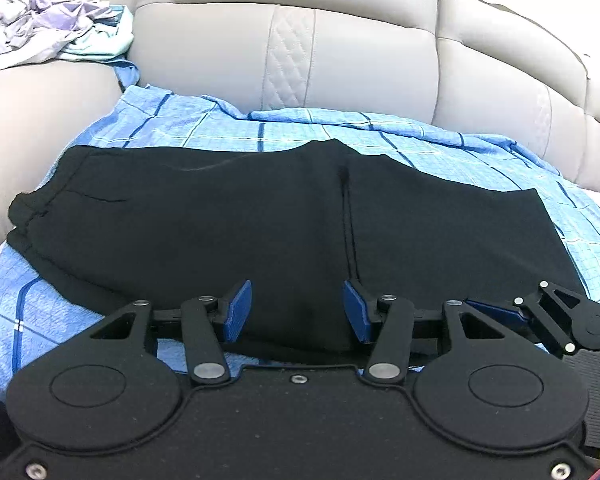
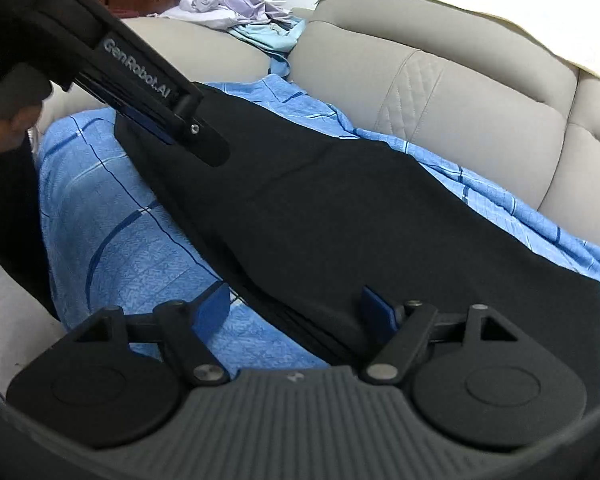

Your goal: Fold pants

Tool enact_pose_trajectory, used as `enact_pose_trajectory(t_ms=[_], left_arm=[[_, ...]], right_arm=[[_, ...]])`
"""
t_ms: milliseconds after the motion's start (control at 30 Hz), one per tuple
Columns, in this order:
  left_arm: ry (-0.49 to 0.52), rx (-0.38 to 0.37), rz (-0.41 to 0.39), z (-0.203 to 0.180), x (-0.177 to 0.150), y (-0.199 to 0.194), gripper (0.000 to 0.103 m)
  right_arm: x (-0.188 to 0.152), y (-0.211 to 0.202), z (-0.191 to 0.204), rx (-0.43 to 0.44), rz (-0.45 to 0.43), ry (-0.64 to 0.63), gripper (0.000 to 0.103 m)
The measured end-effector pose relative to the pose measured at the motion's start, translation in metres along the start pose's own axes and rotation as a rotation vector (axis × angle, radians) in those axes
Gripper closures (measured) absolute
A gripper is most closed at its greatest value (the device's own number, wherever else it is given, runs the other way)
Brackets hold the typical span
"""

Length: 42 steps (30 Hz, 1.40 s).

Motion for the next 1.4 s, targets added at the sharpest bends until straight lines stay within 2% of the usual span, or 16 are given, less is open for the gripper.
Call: enact_pose_trajectory(t_ms=[200, 300, 400, 500, 600, 667, 733, 800, 867, 933, 1000, 1067, 1167, 1233, 1267, 1400], left_arm=[[-0.032, 0.012, 0.022, 0.006, -0.006, 0.001, 0.054], [-0.018, 0.025, 0.029, 0.008, -0.009, 0.001, 0.054], [-0.007, 0.049, 0.048, 0.008, -0.012, 0.006, 0.054], [-0.015, 0.053, 0.068, 0.010, -0.016, 0.012, 0.054], [-0.028, 0.040, 0.073, 0.010, -0.017, 0.014, 0.054], [-0.032, 0.022, 0.069, 0.009, -0.017, 0.014, 0.054], [-0.050, -0.032, 0.070, 0.006, -0.016, 0.015, 0.054], [-0.074, -0.110, 0.073, 0.000, -0.016, 0.016, 0.054], [-0.089, -0.166, 0.072, -0.005, -0.016, 0.016, 0.054], [-0.101, -0.195, 0.068, -0.009, -0.014, 0.015, 0.054], [-0.130, -0.231, 0.062, -0.009, -0.013, 0.016, 0.053], [-0.191, -0.287, 0.060, -0.004, -0.010, 0.019, 0.053], [-0.260, -0.326, 0.049, 0.006, 0.004, 0.028, 0.053], [-0.230, -0.298, 0.023, 0.008, 0.020, 0.036, 0.053], [-0.203, -0.275, 0.013, 0.007, 0.027, 0.039, 0.053], [-0.099, -0.213, -0.016, -0.007, 0.050, 0.052, 0.053]], right_arm=[[0.013, 0.010, -0.006, 0.005, -0.028, 0.130, 0.020], [0.017, 0.014, -0.019, -0.057, -0.042, 0.192, 0.029], [0.016, 0.013, -0.037, -0.077, -0.052, 0.310, 0.059], [0.015, 0.007, -0.050, -0.041, -0.056, 0.425, 0.078], [0.010, 0.003, -0.071, 0.036, -0.048, 0.655, 0.080], [0.008, 0.005, -0.080, 0.068, -0.058, 0.713, 0.074], [0.010, 0.008, -0.072, 0.052, -0.056, 0.622, 0.067], [0.011, 0.008, -0.058, 0.037, -0.053, 0.504, 0.042], [0.013, 0.010, -0.045, 0.054, -0.051, 0.427, 0.036], [0.016, 0.016, -0.039, 0.057, -0.048, 0.398, 0.055], [0.018, 0.018, -0.041, 0.050, -0.050, 0.405, 0.089], [0.018, 0.014, -0.041, 0.049, -0.062, 0.385, 0.088], [0.012, 0.009, -0.020, 0.004, -0.071, 0.135, 0.088], [0.004, 0.007, -0.006, -0.014, -0.070, 0.005, 0.081], [0.002, 0.004, -0.001, -0.022, -0.082, -0.029, 0.065], [0.002, -0.009, 0.014, -0.006, -0.122, -0.114, 0.040]])
Point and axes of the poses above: each gripper's, at about its wrist camera, not at the fingertips, and y roughly the way its jaws point, z to its left, x to its top, the point moved 6 cm from there along y, roughly the way its jaws point, and after that the axes turned 14 degrees about y, right-handed, at the moved point
